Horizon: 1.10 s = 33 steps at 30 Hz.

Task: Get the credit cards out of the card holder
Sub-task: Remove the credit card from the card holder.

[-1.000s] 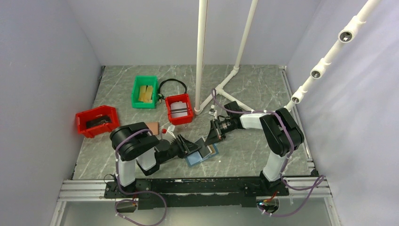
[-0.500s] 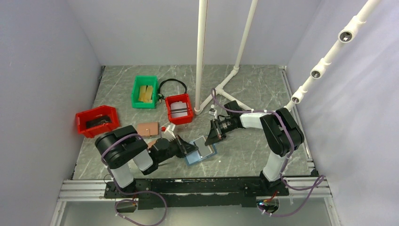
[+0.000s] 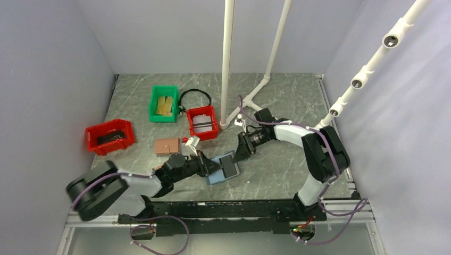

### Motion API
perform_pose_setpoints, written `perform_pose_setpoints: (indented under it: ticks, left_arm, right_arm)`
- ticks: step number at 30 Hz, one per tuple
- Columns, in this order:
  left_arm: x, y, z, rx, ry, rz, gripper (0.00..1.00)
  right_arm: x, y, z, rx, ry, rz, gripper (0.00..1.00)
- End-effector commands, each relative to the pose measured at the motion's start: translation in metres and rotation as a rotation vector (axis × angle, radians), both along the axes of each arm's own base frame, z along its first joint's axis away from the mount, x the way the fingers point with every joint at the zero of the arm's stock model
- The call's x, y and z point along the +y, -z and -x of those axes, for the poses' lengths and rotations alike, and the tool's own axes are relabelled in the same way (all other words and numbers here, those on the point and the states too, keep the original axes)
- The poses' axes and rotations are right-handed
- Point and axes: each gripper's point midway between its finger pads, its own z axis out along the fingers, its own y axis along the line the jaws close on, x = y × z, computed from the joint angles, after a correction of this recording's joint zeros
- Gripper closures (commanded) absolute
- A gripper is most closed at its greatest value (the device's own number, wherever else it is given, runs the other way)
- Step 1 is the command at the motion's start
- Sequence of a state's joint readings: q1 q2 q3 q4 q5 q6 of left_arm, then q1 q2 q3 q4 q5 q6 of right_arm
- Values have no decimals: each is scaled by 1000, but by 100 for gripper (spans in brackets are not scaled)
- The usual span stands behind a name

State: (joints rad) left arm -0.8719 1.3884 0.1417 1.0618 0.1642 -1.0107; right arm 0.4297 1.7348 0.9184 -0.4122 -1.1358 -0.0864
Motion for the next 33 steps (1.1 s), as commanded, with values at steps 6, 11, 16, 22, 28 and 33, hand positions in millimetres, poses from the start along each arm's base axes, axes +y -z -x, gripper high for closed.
perform_pose_setpoints:
  ticks: [6,11,16,22,28,33]
  left_arm:
    - [21,-23,16,-211,126,-238,100]
    - [21,-31,28,-251,199,-236,100]
    - [16,-41,32,-310,256,-229,100]
    - [9,-50,33,-355,294,-214,100]
    - [5,-59,36,-395,325,-188,100]
    - [6,-61,34,-406,321,-197,100]
  right_arm:
    - [-12,-51,-12,-302,-52,-145,34]
    - [-13,-49,-9,-319,-70,-154,26]
    - [-8,-42,3,-309,-131,-174,23]
    - [1,-35,15,-306,-194,-168,27]
    - [2,-36,20,-318,-215,-187,33]
    - [4,-40,24,-324,-251,-204,56]
